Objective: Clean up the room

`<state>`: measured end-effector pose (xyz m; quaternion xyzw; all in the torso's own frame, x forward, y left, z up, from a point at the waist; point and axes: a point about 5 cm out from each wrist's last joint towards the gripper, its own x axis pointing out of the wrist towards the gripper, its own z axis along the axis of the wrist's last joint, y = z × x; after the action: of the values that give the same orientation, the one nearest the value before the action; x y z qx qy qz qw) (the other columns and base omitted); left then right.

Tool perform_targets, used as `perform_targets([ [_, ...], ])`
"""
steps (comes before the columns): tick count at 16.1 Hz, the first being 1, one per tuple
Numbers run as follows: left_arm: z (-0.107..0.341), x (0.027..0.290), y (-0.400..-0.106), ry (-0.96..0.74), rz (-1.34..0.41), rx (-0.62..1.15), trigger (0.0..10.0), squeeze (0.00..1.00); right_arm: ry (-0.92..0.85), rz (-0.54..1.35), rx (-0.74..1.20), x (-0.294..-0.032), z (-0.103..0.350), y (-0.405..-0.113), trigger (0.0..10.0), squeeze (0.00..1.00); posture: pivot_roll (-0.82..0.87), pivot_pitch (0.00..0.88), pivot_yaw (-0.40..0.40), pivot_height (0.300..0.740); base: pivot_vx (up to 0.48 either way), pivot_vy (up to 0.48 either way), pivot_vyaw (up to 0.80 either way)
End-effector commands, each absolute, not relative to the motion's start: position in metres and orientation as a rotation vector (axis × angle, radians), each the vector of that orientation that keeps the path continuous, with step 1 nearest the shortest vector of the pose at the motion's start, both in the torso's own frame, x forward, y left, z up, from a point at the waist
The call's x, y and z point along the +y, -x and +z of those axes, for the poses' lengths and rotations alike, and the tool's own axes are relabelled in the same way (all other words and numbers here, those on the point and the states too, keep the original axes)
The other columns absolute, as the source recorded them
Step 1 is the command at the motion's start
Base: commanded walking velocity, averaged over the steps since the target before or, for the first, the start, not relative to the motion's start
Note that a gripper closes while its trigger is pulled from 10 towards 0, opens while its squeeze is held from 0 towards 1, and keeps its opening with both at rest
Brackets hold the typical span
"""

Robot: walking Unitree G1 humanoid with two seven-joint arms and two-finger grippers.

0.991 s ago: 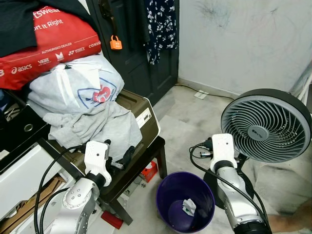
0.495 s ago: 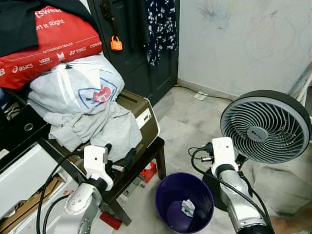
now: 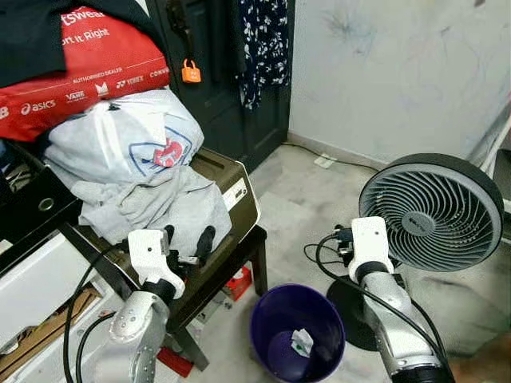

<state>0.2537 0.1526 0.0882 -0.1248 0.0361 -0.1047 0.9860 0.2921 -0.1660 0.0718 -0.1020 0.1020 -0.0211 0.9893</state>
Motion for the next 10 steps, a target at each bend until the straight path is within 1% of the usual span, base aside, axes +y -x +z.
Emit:
perform_targets([
  [1,0.092,0.152,-0.256,0.246,-0.21,0.056,10.0,1.0,0.2,-0.044,0.188,-0.167,0.078,-0.296,10.0,1.0,-0.15,0.0,0.047,0.74,0.0,0.0,0.0],
  [5,0.094,0.151,-0.258,0.257,-0.215,0.043,10.0,1.0,0.199,-0.028,0.157,-0.161,0.084,-0.298,10.0,1.0,-0.15,0.0,0.048,0.74,0.0,0.0,0.0],
  [10,0.095,0.15,-0.259,0.253,-0.217,0.037,10.0,1.0,0.207,-0.026,0.135,-0.161,0.089,-0.298,10.0,1.0,-0.15,0.0,0.051,0.74,0.0,0.0,0.0],
])
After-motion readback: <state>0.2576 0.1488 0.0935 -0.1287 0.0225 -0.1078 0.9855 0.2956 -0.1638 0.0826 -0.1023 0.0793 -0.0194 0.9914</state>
